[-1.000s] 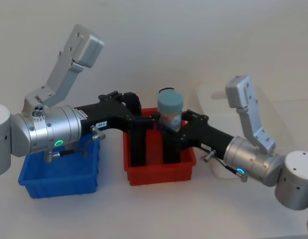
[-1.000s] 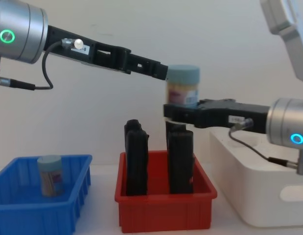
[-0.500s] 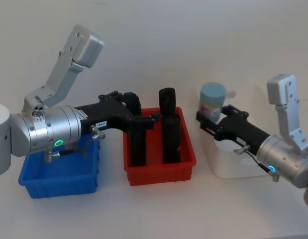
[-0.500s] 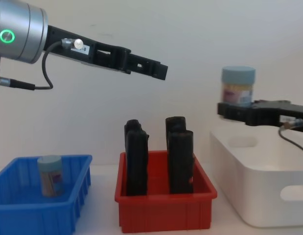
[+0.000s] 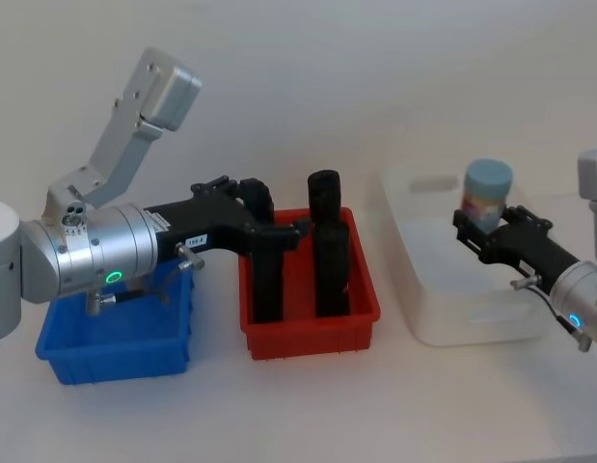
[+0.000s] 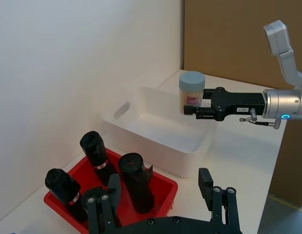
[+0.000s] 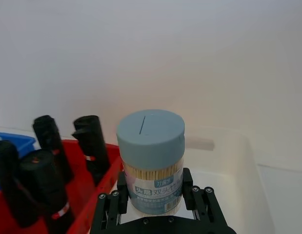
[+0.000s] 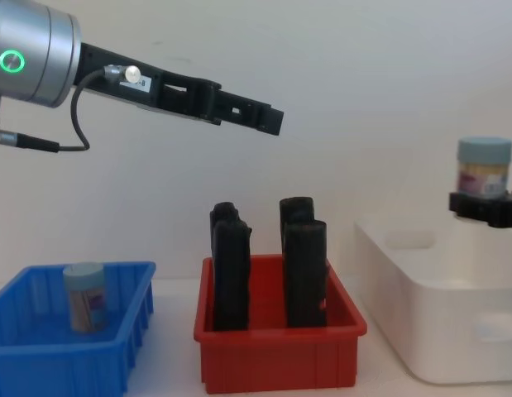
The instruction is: Pick the cotton swabs from the blue box and place them into the white box.
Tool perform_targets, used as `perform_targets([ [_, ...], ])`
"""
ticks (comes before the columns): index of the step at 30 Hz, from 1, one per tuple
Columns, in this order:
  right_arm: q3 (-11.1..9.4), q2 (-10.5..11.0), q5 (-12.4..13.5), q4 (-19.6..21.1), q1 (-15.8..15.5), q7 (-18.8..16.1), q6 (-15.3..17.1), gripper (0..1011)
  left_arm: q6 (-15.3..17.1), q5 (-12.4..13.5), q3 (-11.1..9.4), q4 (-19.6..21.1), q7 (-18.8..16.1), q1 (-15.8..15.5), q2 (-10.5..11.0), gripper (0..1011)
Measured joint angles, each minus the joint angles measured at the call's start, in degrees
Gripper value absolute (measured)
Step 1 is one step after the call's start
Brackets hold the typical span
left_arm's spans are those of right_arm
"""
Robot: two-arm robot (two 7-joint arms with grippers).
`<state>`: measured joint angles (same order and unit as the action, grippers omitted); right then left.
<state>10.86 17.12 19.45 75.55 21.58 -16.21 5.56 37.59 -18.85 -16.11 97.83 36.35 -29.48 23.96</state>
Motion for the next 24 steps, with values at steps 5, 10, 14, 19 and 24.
perform_targets([
  [5, -0.6, 0.0, 0.0, -4.5, 2.1, 1.7, 0.7, 624, 0.0, 0.0, 0.0, 0.0, 0.0, 0.0, 0.0, 1004],
  [10, -0.8, -0.3, 0.0, -8.6, 3.9, 2.0, 1.0, 624, 0.0, 0.0, 0.0, 0.0, 0.0, 0.0, 0.0, 1004],
  [14, -0.8, -0.7, -0.1, -12.3, 5.6, 1.9, 1.0, 624, 0.0, 0.0, 0.0, 0.0, 0.0, 0.0, 0.0, 1004],
  [19, -0.8, -0.9, -0.2, -14.7, 6.7, 1.6, 0.8, 730, 0.0, 0.0, 0.0, 0.0, 0.0, 0.0, 0.0, 1004],
  [24, -0.8, -1.1, -0.2, -16.3, 7.5, 1.3, 0.4, 859, 0.0, 0.0, 0.0, 0.0, 0.0, 0.0, 0.0, 1004],
])
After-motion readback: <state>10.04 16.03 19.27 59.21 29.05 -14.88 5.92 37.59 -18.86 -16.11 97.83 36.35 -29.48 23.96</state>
